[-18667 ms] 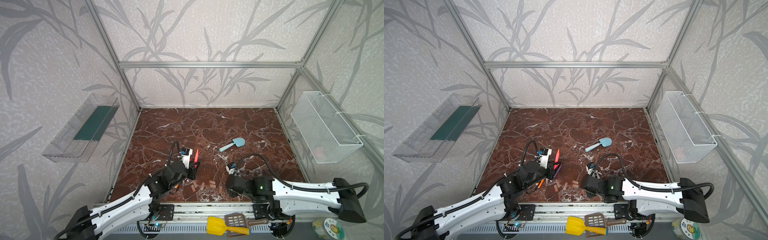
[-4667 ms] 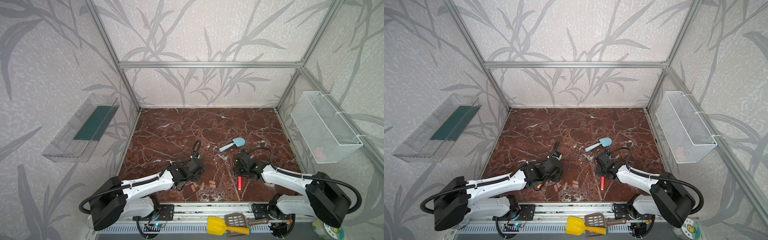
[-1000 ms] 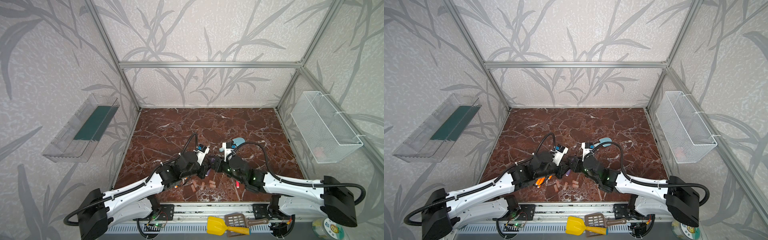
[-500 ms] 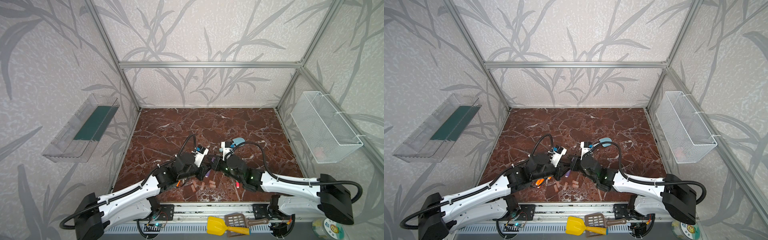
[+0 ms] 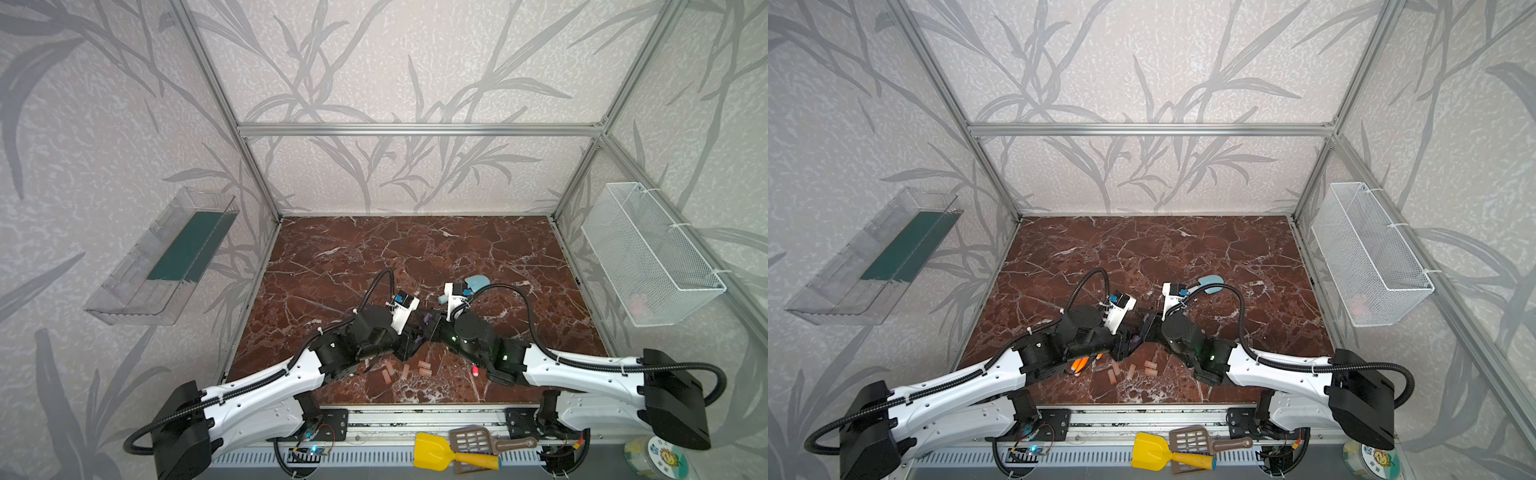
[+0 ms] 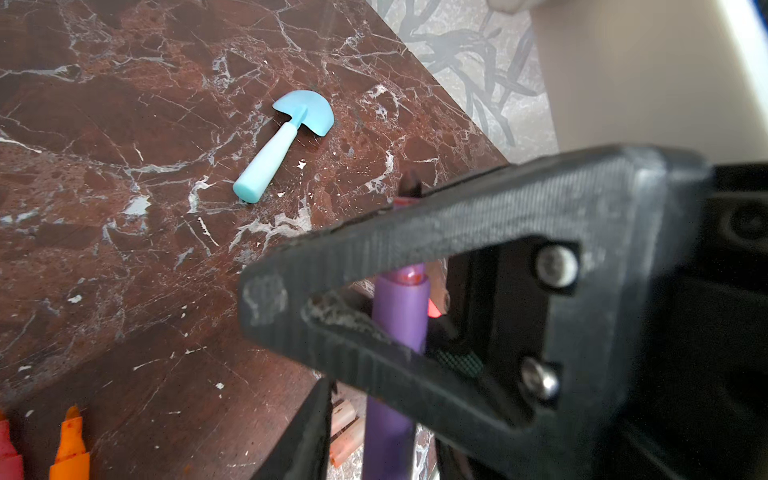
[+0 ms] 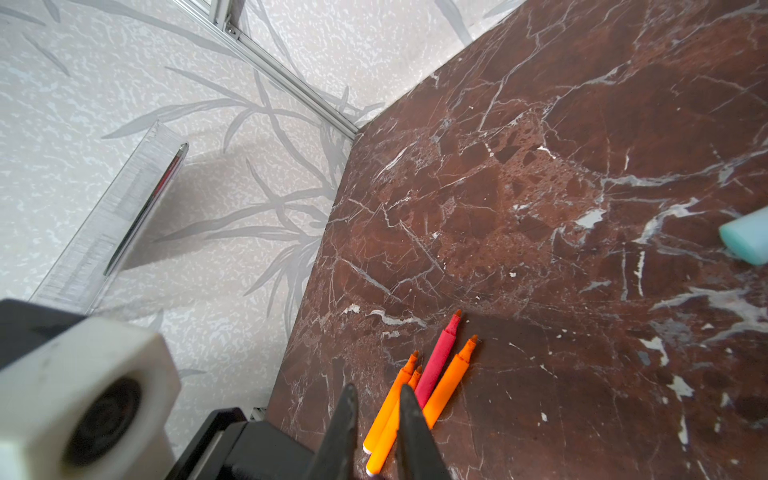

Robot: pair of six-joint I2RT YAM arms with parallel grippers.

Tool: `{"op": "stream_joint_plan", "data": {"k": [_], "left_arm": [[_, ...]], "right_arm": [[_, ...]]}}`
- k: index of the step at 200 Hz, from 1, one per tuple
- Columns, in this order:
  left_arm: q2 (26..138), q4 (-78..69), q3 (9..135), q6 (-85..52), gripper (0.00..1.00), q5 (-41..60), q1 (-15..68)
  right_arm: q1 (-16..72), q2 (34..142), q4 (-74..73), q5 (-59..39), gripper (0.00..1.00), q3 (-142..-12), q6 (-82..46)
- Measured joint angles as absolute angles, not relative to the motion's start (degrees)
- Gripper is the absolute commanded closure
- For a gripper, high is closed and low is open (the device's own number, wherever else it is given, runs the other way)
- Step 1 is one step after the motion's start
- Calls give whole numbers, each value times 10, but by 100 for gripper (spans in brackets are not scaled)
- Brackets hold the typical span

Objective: Insert the pens into the pen caps
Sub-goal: 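Lift the purple marker upright with the left gripper while the right gripper approaches, then move the right gripper down toward the pink caps near the robot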

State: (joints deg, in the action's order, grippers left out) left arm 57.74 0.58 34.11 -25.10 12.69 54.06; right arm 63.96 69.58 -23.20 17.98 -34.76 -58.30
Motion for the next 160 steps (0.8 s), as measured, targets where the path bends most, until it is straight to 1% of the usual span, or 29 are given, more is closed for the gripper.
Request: {"op": "stream_joint_plan", "data": {"k": [6, 31, 60, 65, 67, 71, 75, 76, 77, 80, 81, 83, 88, 97, 121, 137, 160], "left_arm": [[579, 3, 340, -251, 66, 128, 541], [584, -8, 339, -252, 82, 133, 541], [587, -20, 336, -252, 98, 135, 541], [588, -21, 335, -253, 99, 135, 541], [588, -21, 335, -252, 100, 135, 541], [588, -22, 335, -253, 100, 134, 541], [588, -23, 335, -253, 100, 133, 541], [588, -23, 335, -253, 100, 133, 541], [588, -23, 334, -253, 100, 132, 541], [588, -23, 334, -253, 100, 132, 542], [588, -23, 334, -253, 100, 132, 542], [588, -24, 334, -253, 100, 131, 542], [588, -25, 334, -255, 100, 130, 543], [587, -26, 333, -256, 100, 123, 544], [584, -16, 329, -267, 100, 72, 539], [579, -8, 315, -277, 100, 43, 526], [575, 2, 273, -293, 100, 30, 467]], "right_arm": [[641, 696, -233, 180, 100, -348, -583], [644, 696, -244, 182, 100, -347, -587], [645, 695, -254, 187, 100, -341, -590], [646, 695, -254, 188, 98, -340, -590], [646, 695, -254, 188, 95, -340, -590], [646, 694, -253, 189, 92, -340, -590], [646, 694, -253, 190, 86, -339, -590], [647, 693, -253, 190, 86, -339, -590], [647, 693, -253, 191, 83, -339, -590], [647, 692, -252, 191, 78, -339, -590], [648, 692, -252, 191, 78, -339, -590], [648, 691, -251, 192, 73, -339, -590], [648, 689, -249, 193, 67, -339, -590], [648, 682, -240, 196, 59, -339, -590], [648, 636, -177, 208, 52, -339, -587], [648, 587, -110, 216, 52, -339, -587], [653, 528, -17, 220, 52, -331, -597]]}}
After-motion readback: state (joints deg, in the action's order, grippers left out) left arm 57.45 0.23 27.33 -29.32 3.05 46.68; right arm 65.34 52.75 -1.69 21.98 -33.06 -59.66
